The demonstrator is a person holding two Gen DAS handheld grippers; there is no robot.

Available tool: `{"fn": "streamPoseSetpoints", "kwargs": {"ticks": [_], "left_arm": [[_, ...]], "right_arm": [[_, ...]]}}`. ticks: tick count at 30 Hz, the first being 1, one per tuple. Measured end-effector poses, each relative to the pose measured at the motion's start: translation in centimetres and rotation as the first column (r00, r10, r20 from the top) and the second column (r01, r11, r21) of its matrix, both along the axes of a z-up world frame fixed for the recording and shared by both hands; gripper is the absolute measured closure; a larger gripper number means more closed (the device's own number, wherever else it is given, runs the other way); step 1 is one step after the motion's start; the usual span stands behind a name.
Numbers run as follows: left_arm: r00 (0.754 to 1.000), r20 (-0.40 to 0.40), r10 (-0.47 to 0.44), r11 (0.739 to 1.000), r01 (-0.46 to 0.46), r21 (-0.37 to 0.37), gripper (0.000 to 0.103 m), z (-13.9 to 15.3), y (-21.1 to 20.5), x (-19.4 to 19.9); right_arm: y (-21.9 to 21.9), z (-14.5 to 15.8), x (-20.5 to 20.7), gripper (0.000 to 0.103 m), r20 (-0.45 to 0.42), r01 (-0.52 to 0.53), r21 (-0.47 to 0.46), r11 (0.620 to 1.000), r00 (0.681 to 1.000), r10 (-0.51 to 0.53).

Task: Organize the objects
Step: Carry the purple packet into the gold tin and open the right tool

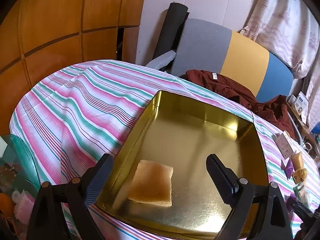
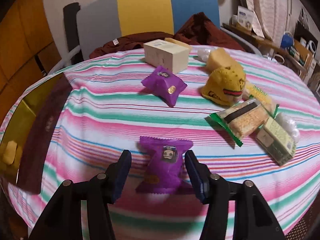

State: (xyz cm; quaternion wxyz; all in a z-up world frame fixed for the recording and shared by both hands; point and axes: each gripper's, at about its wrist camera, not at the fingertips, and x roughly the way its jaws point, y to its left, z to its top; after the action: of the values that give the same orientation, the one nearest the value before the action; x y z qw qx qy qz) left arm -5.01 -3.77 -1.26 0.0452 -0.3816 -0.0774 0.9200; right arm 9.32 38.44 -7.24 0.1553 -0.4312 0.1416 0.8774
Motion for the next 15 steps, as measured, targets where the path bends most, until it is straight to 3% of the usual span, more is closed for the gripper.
{"fn": "streamPoseSetpoints", "kwargs": {"ticks": [1, 8, 11, 15], "left_arm": [[1.0, 0.0, 0.004, 1.0, -0.004, 0.003, 0.008, 0.1, -0.1, 0.0], [0.999, 0.014, 0.035, 0.999, -0.035, 0.009, 0.008, 0.4, -1.1, -0.5], [0.998, 0.001, 0.068, 0.998, -0.068, 0.001, 0.008, 1.0, -2.1, -0.7], [0.991, -0.009, 0.13, 0.992, -0.13, -0.002, 0.002, 1.6, -3.8, -0.9]], "right_arm": [[0.2, -0.1, 0.0, 0.067, -0.002, 0.005, -0.005, 1.0, 1.0, -0.005], [-1.5, 2.0, 0.0, 0.069, -0.062, -0.038, -0.054, 0.998, 0.997, 0.034], [-5.0, 4.4, -1.1, 0.069, -0.123, -0.166, -0.097, 0.981, 0.98, 0.153], [-12.6, 7.2, -3.7, 0.069, -0.197, -0.397, -0.077, 0.915, 0.905, 0.376]]}}
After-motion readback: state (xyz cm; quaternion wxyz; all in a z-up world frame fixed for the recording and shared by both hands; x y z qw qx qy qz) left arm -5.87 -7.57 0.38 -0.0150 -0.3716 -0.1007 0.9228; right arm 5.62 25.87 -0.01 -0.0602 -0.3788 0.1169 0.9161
